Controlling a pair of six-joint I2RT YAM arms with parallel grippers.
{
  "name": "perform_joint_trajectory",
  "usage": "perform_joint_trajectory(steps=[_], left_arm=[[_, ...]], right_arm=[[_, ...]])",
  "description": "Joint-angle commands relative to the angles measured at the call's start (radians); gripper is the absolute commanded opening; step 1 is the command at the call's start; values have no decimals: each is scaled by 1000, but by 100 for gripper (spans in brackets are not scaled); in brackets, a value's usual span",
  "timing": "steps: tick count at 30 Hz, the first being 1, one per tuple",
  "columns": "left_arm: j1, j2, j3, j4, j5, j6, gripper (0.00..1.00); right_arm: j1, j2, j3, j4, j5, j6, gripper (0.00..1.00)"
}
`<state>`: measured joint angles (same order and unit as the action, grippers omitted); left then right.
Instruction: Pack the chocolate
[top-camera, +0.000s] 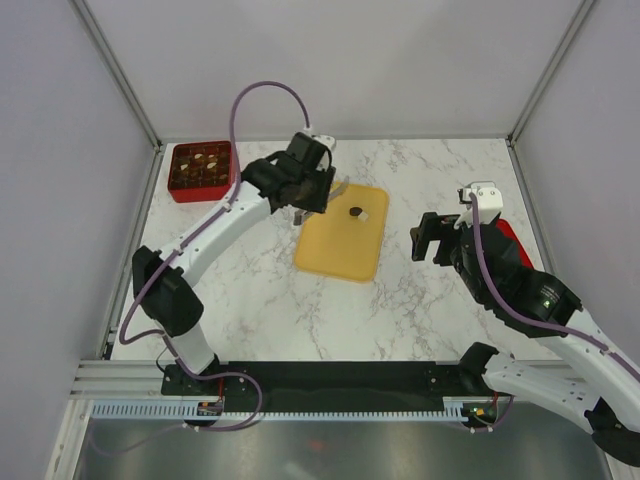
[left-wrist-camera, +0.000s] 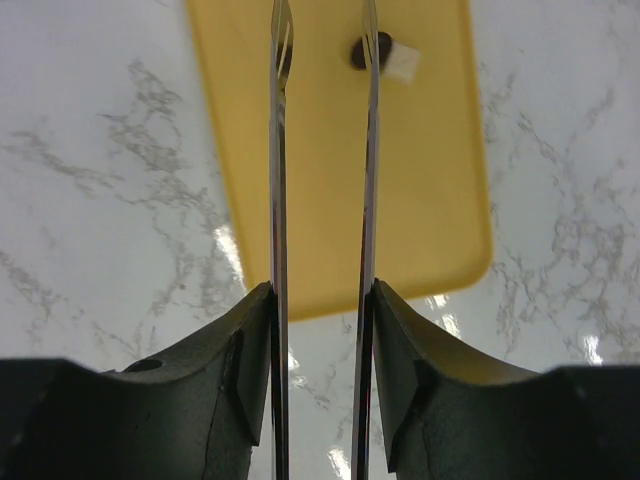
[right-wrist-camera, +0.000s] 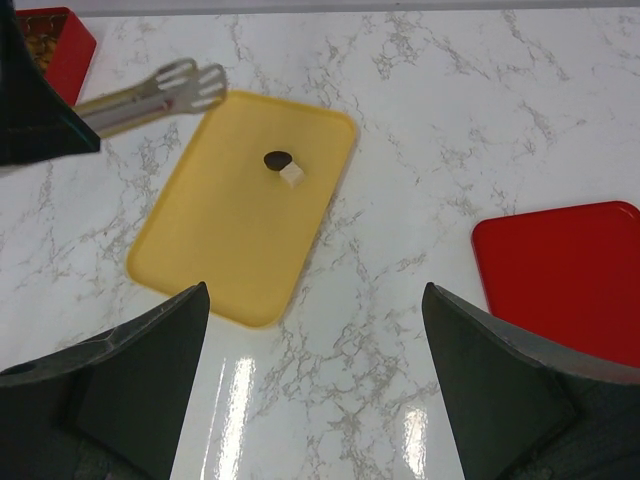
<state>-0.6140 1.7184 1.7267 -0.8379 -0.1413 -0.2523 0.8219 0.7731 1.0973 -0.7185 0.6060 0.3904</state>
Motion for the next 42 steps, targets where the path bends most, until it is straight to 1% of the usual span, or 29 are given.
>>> perform_joint_trajectory(steps=[1,4,8,17,28,42], left_arm=[[-65,27,-15,17,-20,25,50],[-111,61,-4,32,26,24,49],[-147,119,1,33,28,1,48],[-158,213,0,59,75,-7,46],[-162,259,2,85,77,1,45],[-162,303,17,85,37,21,45]], right_arm=[[2,-18,12,4,-9,15,96],[0,-21,13,1,-9,16,96],[0,-28,7,-1,-5,19,96],[0,-28,6,1,6,8,96],[0,-34,6,1,6,10,96],[0,-31,1,1,9,10,96]])
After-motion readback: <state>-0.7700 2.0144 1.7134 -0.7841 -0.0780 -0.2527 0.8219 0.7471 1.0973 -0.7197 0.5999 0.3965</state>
